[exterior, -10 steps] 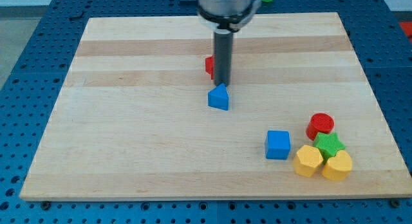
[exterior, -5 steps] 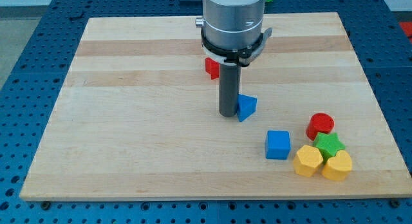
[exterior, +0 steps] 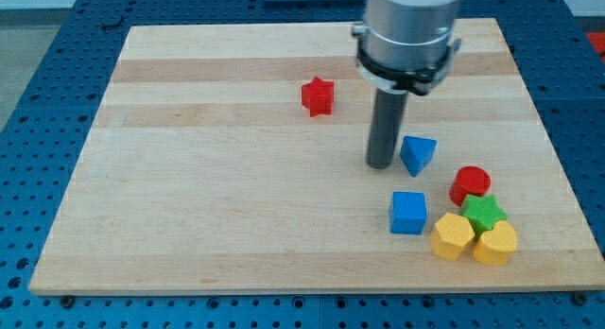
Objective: Slide blue triangle closer to yellow hexagon
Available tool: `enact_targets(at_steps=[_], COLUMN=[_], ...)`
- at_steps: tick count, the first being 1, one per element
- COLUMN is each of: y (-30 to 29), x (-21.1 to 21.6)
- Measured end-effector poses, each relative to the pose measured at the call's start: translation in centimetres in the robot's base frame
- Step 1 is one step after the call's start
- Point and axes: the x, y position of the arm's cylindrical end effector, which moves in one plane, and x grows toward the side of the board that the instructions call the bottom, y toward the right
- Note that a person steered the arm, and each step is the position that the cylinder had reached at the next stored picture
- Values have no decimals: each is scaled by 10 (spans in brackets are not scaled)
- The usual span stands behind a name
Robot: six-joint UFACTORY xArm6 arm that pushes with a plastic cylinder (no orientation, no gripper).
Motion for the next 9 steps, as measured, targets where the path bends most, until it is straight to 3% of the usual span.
enact_targets(at_steps=[2,7,9], y=[33,65,76], x=[-41,36,47])
